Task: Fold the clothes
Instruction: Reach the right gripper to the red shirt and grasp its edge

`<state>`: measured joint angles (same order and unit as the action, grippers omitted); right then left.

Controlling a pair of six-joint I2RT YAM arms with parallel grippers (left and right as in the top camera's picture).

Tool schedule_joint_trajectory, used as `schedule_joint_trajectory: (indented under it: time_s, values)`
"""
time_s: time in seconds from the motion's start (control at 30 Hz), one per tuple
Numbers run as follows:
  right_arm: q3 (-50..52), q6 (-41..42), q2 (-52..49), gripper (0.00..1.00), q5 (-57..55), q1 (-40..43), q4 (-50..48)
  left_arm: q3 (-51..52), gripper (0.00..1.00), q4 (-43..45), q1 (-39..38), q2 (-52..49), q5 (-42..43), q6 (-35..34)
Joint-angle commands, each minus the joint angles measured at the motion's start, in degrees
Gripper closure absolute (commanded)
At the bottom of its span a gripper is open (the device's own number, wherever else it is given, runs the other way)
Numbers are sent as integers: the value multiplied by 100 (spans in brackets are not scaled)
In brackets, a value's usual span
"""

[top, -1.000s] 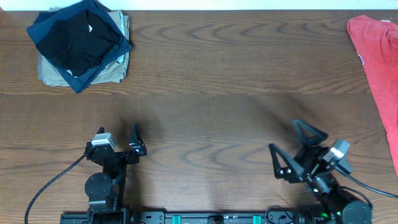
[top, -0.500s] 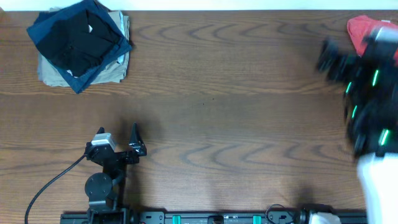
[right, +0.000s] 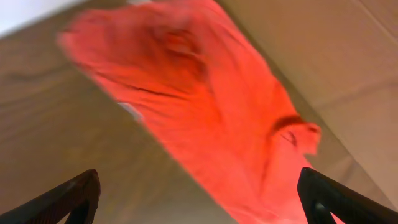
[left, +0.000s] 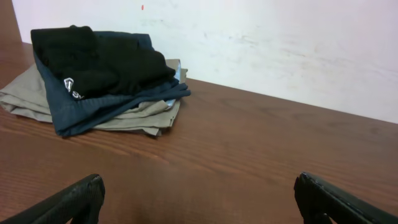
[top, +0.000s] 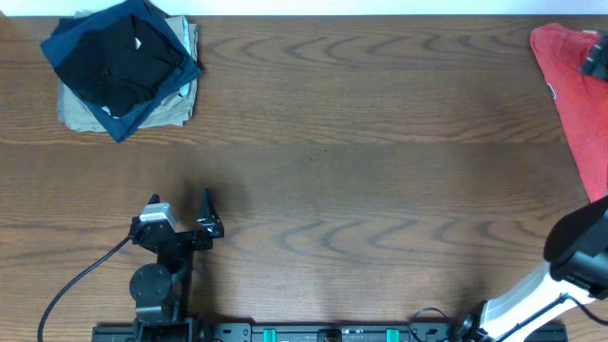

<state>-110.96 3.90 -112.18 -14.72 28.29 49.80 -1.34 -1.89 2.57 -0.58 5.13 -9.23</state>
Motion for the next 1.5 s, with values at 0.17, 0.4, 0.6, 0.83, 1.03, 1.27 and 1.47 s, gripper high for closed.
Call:
schedule_joint_trajectory:
  time_s: [0.17, 0.4, 0.6, 0.83, 1.03, 1.27, 1.47]
  values:
    - [-201, 118, -575, 1, 179, 1250, -168, 111, 2, -168, 26, 35, 17, -52]
    - [-197, 26, -1143, 1, 560, 1904, -354, 111, 2, -170, 26, 35, 17, -52]
    - [-197, 31, -1676, 2, 595, 2124, -605, 111, 2, -170, 26, 35, 17, -52]
    - [-197, 59, -2229, 2, 595, 2184, -1198, 111, 2, -170, 26, 35, 17, -52]
    - [-197, 275, -2498, 12, 601, 2194, -1582, 111, 2, -168, 26, 35, 17, -52]
    - [-197, 291, -2684, 21, 662, 2205, -1711, 111, 2, -170, 26, 35, 17, -52]
    - [-197, 295, -2736, 51, 667, 2199, -1773, 111, 2, -168, 26, 35, 17, -52]
